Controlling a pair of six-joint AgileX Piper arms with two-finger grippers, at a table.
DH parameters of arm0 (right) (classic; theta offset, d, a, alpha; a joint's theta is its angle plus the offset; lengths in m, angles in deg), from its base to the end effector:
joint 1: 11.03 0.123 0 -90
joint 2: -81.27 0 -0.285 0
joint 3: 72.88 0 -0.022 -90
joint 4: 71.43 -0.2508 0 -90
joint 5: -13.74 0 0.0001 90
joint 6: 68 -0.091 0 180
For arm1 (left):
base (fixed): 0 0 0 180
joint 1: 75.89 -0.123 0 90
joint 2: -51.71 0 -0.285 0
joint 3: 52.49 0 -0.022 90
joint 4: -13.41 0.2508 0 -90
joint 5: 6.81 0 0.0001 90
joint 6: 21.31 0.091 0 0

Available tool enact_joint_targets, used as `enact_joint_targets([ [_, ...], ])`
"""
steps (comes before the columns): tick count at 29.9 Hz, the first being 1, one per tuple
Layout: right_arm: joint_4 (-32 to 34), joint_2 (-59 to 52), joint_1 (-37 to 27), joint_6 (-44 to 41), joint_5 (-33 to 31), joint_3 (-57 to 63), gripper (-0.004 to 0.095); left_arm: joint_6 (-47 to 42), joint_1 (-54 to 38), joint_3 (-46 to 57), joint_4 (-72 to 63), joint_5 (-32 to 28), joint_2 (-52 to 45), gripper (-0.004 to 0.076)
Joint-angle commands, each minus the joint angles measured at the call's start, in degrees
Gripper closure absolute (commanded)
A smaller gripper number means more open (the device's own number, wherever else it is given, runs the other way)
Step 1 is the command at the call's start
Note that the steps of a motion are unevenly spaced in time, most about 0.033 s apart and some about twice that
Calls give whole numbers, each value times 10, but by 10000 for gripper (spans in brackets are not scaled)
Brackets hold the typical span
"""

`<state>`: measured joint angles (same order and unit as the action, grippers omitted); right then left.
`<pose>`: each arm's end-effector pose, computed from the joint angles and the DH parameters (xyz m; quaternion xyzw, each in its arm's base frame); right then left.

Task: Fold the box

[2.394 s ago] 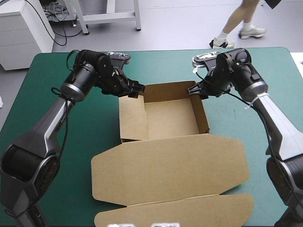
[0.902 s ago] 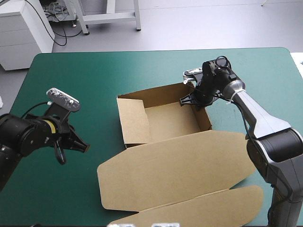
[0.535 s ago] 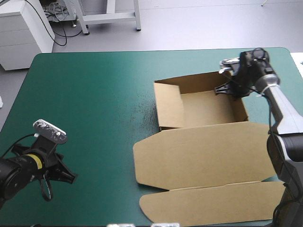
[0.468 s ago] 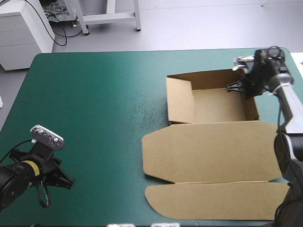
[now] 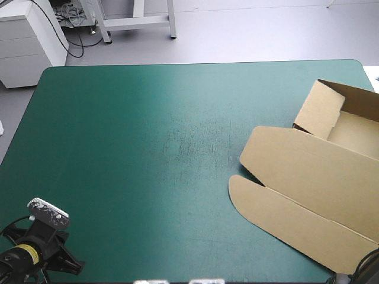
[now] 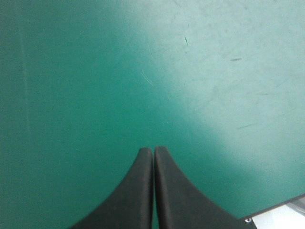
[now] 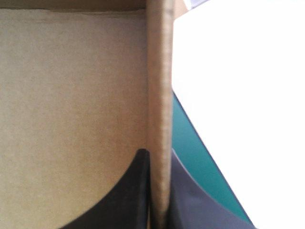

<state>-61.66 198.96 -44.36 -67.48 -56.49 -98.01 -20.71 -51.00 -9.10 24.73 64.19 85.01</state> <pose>0.3353 -0.2379 0.3004 0.2624 0.9497 -0.1233 0.1183 0.0515 -0.0053 0.2833 0.2156 0.9312 0.0380 0.2914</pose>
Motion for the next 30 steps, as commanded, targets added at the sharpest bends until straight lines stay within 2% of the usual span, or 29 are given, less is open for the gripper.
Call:
enact_joint_targets([
  [1, 50, -36, -34, -23, 12, -16, 889, -6, 1, 7, 8, -14, -12, 734],
  [4, 47, -39, -46, -41, 12, -14, 730, -6, 1, 18, 8, -14, -18, 734],
  [5, 47, -42, -47, -41, 12, -14, 637, -6, 1, 20, 8, -13, -18, 734],
  [8, 36, -47, -50, -38, 12, -14, 489, -6, 1, 20, 8, -14, -18, 734],
  [15, 11, -84, -50, -19, 12, -13, 481, -3, 1, 20, 8, -14, -18, 734],
  [19, -20, -122, -50, 38, 12, -10, 481, 3, 1, 20, 8, -16, -18, 734],
  [21, -33, -145, -50, 39, 12, -3, 497, 27, 1, 20, 4, -16, -18, 734],
  [23, -40, -171, -50, 39, 12, 7, 580, 41, 1, 20, -5, -25, -18, 734],
  [28, -98, -251, -50, 44, 12, 58, 932, 49, 1, 20, -30, -71, -18, 734],
  [30, -139, -280, -50, 61, 17, 84, 921, 61, 1, 20, -44, -82, -18, 734],
])
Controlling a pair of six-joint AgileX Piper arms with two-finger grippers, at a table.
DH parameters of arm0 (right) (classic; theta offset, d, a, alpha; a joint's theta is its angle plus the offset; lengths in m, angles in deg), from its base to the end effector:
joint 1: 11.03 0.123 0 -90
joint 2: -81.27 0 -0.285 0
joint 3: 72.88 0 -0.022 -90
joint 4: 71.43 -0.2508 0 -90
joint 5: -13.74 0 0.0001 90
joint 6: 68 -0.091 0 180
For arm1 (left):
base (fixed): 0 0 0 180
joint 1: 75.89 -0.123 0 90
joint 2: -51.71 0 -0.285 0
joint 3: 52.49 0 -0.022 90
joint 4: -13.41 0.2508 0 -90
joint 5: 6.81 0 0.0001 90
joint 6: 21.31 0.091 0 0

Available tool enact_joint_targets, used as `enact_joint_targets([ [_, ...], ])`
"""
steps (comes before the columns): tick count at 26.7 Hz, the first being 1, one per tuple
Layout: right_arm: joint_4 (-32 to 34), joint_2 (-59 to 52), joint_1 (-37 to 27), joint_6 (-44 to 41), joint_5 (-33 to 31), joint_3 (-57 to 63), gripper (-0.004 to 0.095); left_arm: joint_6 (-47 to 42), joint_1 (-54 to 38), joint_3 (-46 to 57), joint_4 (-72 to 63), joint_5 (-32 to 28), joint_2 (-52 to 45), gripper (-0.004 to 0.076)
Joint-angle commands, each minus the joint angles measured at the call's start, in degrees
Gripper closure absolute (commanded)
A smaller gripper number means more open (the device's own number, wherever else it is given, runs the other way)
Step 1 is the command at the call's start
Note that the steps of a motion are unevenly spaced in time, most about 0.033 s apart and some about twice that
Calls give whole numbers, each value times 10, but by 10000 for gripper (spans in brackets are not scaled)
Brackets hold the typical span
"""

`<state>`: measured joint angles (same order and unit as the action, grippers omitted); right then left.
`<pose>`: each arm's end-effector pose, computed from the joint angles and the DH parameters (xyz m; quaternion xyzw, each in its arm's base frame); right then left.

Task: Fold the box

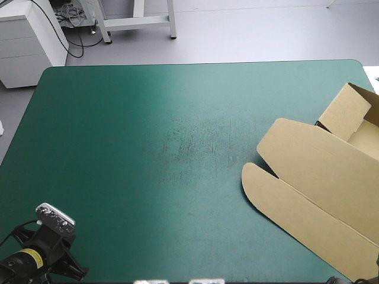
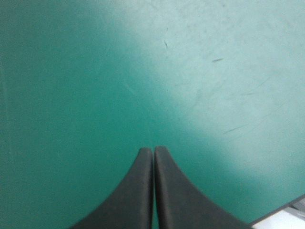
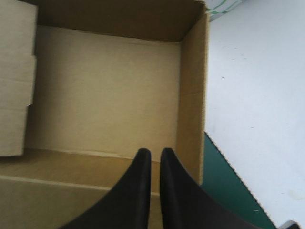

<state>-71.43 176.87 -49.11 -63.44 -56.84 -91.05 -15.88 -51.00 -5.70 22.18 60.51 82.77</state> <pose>0.2487 -0.1949 0.4055 0.2772 0.9205 -0.1002 0.2567 0.0490 -0.0086 0.2705 0.2556 0.9164 0.0246 0.3070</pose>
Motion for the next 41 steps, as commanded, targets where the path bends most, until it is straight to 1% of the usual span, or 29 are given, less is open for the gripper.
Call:
enact_joint_targets([
  [1, -68, -82, -2, 32, 24, 31, 922, 18, 1, -14, -27, -48, 4, 734],
  [3, -111, -120, -2, 51, 36, 66, 922, 39, 1, -14, -53, -48, 4, 734],
  [6, -144, -187, -2, 61, 62, 121, 922, 78, 1, -7, -106, -58, 4, 734],
  [10, -137, -262, 20, 61, 83, 198, 922, 116, 1, 16, -160, -84, -3, 734],
  [13, -111, -319, 71, 61, 92, 253, 922, 118, 1, 18, -160, -77, -13, 734],
  [15, -94, -354, 120, 61, 89, 287, 922, 118, 1, 18, -160, -79, -22, 734],
  [18, -94, -401, 173, 65, 82, 333, 922, 118, 1, 18, -160, -80, -37, 734],
  [20, -101, -433, 202, 84, 78, 366, 922, 114, 1, 18, -160, -80, -45, 734],
  [23, -120, -474, 225, 109, 75, 414, 922, 111, 1, 18, -160, -74, -50, 734],
  [26, -157, -536, 232, 140, 68, 481, 922, 111, 1, 18, -160, -52, -51, 734],
  [32, -159, -620, 232, 171, 68, 559, 922, 111, 1, 18, -160, -52, -51, 734],
  [37, -159, -691, 232, 171, 67, 575, 922, 111, 1, 18, -160, -53, -51, 734],
  [38, -159, -703, 232, 161, 66, 577, 922, 124, 1, 18, -160, -53, -51, 734],
  [40, -159, -720, 232, 139, 51, 577, 922, 121, 1, 18, -160, -53, -51, 734],
  [41, -159, -726, 232, 138, 55, 577, 922, 121, 1, 18, -160, -53, -51, 734],
])
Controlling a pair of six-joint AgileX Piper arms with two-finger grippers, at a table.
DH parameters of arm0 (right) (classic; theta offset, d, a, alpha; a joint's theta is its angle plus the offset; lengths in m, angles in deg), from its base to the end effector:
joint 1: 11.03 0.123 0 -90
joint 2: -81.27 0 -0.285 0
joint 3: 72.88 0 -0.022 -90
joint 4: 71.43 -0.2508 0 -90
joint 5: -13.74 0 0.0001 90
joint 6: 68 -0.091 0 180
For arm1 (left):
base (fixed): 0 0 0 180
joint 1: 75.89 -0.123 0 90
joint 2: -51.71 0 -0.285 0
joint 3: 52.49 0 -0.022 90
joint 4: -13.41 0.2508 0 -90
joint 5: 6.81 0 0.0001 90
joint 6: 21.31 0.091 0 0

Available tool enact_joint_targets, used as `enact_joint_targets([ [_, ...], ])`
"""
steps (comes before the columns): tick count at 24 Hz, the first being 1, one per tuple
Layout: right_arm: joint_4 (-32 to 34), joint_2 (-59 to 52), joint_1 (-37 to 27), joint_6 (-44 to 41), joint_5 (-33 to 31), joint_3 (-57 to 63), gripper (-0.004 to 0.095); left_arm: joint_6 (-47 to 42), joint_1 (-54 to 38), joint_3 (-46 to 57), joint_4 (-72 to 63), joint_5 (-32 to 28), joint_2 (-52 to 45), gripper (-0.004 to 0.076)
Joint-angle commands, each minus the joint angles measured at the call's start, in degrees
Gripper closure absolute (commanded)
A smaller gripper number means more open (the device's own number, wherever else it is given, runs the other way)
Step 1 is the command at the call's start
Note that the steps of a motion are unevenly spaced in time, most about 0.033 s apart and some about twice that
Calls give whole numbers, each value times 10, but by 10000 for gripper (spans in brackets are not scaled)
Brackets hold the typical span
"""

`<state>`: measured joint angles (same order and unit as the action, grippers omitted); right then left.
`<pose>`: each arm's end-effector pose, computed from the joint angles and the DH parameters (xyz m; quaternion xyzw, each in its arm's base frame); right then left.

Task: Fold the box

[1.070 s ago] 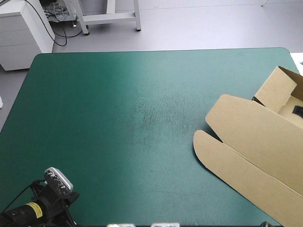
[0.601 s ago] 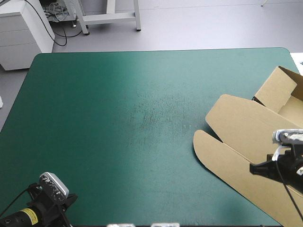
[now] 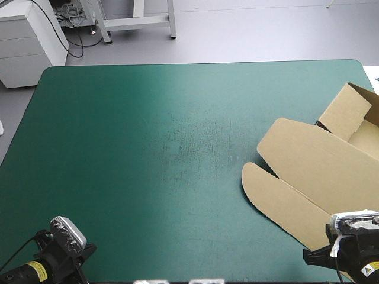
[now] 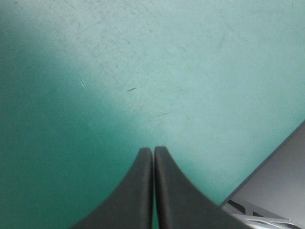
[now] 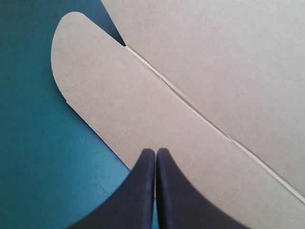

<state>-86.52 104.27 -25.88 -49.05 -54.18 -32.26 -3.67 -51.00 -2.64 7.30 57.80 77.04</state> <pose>0.0243 0.0163 0.3077 -0.0373 0.9033 0.0073 0.4274 0.0306 -0.0238 0.2612 0.3355 0.8757 -0.0747 0.3392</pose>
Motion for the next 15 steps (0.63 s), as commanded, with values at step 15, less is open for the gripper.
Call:
enact_joint_targets([
  [15, -8, 1, 0, -6, 77, -11, 922, 1, 1, -13, -10, -26, 6, 734],
])
